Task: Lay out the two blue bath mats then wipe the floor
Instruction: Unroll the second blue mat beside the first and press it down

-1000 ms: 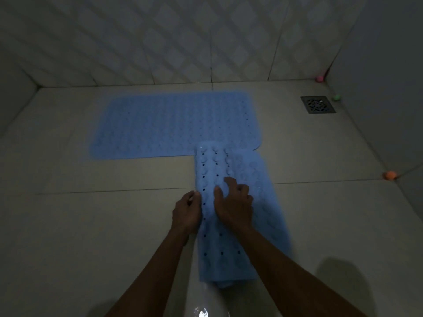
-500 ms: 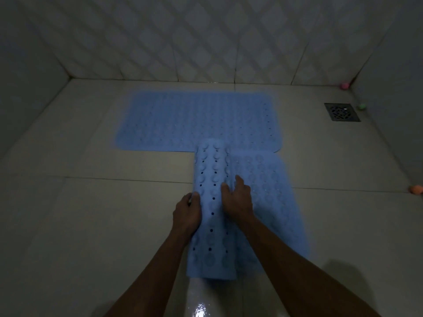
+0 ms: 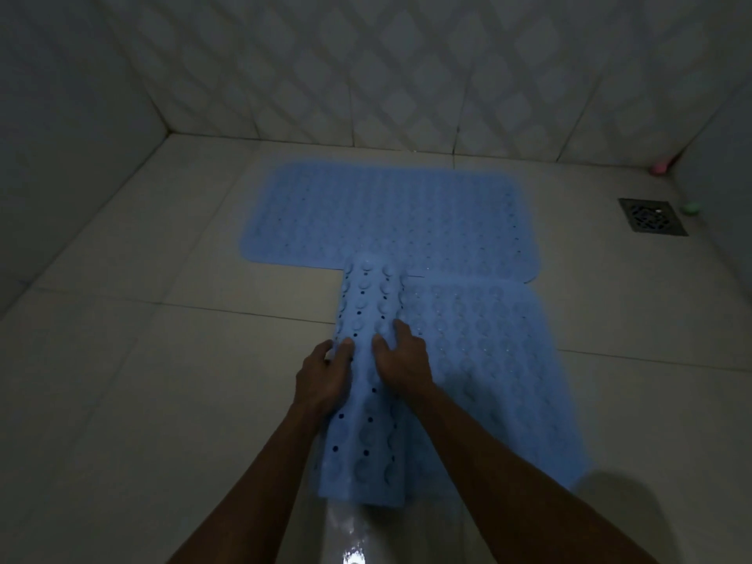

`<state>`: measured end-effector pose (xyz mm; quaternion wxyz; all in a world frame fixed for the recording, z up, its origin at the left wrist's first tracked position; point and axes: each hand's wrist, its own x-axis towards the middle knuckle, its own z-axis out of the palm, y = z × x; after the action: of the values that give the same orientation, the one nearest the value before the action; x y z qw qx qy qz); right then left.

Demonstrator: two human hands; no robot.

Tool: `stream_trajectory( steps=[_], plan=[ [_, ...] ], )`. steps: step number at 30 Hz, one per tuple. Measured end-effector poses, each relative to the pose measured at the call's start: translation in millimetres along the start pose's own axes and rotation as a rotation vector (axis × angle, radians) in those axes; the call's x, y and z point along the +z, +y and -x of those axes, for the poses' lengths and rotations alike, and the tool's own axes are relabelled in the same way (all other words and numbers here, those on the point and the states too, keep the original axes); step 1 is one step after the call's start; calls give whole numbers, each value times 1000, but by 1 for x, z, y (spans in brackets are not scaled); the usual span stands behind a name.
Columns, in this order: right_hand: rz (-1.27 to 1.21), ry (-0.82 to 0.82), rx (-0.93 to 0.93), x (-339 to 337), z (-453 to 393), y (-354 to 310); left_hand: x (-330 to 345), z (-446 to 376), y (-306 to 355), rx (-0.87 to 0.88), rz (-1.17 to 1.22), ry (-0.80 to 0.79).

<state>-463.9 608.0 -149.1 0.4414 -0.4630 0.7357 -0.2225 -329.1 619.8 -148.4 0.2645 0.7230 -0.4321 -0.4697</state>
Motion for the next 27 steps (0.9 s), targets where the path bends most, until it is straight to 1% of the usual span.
stream_trajectory(
  steps=[2, 6, 12, 15, 18, 19, 22, 25, 26, 27],
  plan=[
    [-41, 15, -32, 10, 0, -5, -2, -2, -2, 11, 6, -1],
    [-53, 40, -47, 20, -4, -13, -12, -11, -6, 11, 59, 5],
    [-73, 72, -79, 27, -19, -18, -26, -29, -4, 29, 65, 4],
    [-58, 78, -43, 28, -23, -20, -30, -36, -10, 10, 49, 9],
    [72, 9, 23, 32, -21, -19, -33, -32, -13, 14, 35, 14],
    [74, -6, 31, 35, -20, -19, -34, -31, -13, 20, 38, 19],
    [-31, 37, -24, 46, -18, -23, -37, -30, -14, 13, 15, 57],
    [-198, 103, -61, 50, -18, -32, -47, -29, -17, 3, -19, 72],
    [-223, 99, -58, 52, -20, -34, -52, -28, -17, 1, -27, 77],
    [-196, 81, -46, 53, -21, -37, -57, -28, -18, 6, -40, 85]
  ],
)
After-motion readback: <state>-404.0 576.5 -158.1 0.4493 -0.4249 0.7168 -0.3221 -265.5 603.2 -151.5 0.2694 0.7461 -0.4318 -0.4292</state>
